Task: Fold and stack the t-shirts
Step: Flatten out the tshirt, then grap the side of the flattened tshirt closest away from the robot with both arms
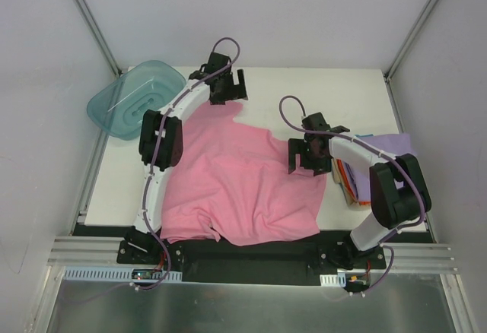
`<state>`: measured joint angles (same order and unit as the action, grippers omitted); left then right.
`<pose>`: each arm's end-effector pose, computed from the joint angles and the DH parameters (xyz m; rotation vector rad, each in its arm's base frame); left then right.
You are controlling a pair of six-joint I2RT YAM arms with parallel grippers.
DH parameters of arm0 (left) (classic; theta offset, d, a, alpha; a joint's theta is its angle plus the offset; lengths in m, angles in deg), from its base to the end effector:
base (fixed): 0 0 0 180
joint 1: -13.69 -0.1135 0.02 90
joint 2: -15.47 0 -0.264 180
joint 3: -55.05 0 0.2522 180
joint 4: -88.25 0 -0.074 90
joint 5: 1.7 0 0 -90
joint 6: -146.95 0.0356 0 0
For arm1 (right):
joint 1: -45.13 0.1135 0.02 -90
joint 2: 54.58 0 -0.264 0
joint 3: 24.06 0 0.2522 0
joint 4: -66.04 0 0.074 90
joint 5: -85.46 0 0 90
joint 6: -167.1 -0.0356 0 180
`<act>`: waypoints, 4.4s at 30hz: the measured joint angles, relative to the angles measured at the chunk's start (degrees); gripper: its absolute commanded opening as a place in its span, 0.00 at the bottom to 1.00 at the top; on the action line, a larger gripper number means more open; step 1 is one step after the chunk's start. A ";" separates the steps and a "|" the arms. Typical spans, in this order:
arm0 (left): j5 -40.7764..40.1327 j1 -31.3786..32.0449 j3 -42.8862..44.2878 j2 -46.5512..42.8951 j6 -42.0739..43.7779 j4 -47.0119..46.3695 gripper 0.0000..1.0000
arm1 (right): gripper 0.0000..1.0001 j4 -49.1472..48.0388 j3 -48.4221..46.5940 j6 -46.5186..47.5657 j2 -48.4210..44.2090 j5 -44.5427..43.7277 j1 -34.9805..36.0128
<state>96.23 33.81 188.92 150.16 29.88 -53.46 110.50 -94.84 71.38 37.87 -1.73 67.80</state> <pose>0.5078 -0.1913 0.2287 -0.0641 2.3140 -0.5876 0.2854 0.1211 0.1839 -0.4182 2.7101 0.2073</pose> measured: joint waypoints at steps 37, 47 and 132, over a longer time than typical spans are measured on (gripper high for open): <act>-1.46 -6.73 -43.28 -23.45 -3.23 -3.06 0.99 | 0.97 5.29 -21.27 1.03 19.19 0.20 -6.58; 0.96 -7.98 -32.92 -15.98 -6.16 -2.97 0.99 | 0.97 17.53 -50.05 4.83 37.18 4.22 -11.96; -4.87 1.29 -95.76 -92.85 -38.56 31.34 0.54 | 0.97 -1.44 9.22 -7.19 -24.61 -12.74 -3.91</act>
<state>91.35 35.10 93.17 57.31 -8.67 -22.12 109.06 -85.62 64.19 13.26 -14.47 63.89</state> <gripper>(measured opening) 0.604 0.966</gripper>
